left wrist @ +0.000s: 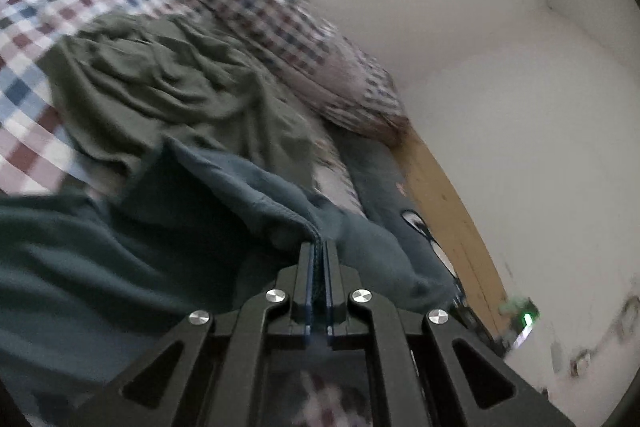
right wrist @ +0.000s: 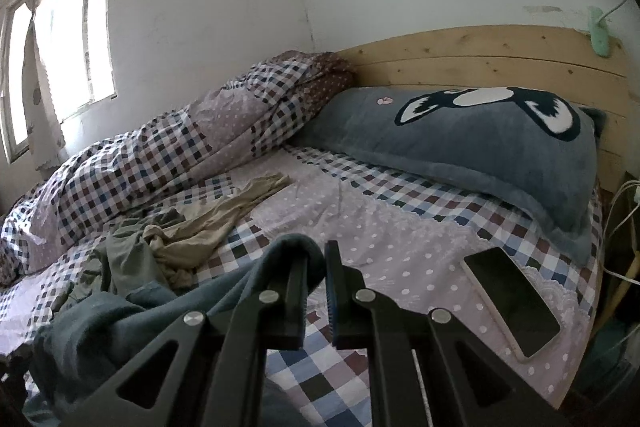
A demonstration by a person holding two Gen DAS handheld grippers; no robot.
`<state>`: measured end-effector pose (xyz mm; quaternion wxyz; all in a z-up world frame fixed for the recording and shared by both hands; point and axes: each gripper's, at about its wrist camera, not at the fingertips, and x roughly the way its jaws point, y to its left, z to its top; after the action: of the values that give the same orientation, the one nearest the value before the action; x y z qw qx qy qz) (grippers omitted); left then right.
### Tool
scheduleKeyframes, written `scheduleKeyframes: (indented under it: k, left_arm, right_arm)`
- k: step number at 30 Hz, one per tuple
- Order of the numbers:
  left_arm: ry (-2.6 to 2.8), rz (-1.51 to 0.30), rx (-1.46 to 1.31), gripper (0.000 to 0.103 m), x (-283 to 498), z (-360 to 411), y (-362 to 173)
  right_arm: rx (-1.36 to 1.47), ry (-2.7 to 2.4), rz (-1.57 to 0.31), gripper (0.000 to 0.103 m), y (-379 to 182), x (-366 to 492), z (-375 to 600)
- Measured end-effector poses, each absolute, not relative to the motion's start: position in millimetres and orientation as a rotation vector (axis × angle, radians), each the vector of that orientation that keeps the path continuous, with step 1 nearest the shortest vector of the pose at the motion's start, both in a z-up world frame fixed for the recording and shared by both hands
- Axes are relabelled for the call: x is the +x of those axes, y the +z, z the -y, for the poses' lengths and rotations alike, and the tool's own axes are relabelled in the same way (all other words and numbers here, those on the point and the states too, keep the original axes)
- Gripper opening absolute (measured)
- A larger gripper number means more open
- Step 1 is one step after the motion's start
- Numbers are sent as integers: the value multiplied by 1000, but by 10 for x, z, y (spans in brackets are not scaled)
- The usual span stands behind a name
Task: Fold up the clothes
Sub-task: 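Lift the teal cloth with the left gripper toward the right gripper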
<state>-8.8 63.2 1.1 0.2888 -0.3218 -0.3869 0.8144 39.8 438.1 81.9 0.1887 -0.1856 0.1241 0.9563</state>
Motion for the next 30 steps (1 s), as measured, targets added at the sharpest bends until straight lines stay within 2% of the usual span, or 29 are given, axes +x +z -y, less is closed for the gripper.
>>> scheduleKeyframes:
  k: [6,12,19,21,28,30]
  left_arm:
    - [2094,869,-842,2,227,-994,185]
    - [2172,544,-901,3,452,-1214,248]
    - [2312,103,-901,6,792,-1408,184]
    - [2329,21,-878,10,878,-1403,172]
    - [2424,-89,-703,58,1088,-1137,286]
    - [2455,-135,-623,65,1140,-1075,349]
  right_arm:
    - [-479,2699,-363,7,922,443,-4365]
    - [-410,2699,-355,7,1079,539,-4375]
    - [-483,2670,-432,7,924,433,-4475]
    - [-482,2668,-442,7,908,415,-4470]
    - [-479,2666,-467,7,898,380,-4442]
    - [-478,2666,-473,7,898,374,-4430]
